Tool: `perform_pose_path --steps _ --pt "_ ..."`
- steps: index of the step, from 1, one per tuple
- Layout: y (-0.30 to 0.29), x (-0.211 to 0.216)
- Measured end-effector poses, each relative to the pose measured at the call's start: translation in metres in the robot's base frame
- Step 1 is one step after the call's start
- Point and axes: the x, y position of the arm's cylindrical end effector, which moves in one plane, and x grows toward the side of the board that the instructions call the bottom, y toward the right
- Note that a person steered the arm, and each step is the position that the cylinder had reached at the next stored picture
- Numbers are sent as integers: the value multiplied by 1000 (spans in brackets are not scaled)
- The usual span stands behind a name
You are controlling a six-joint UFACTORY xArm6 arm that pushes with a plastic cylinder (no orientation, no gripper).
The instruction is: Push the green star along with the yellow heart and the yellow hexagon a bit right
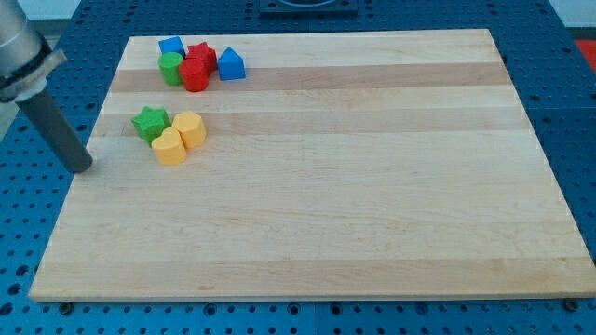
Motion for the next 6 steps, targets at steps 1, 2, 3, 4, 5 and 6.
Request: perform_pose_path --steps 1,2,3,4,5,6 --pt "-1 -38" --pt "16 -53" --pt "47 -53" --pt "77 -50" --pt "106 -48" --pt "138 -47"
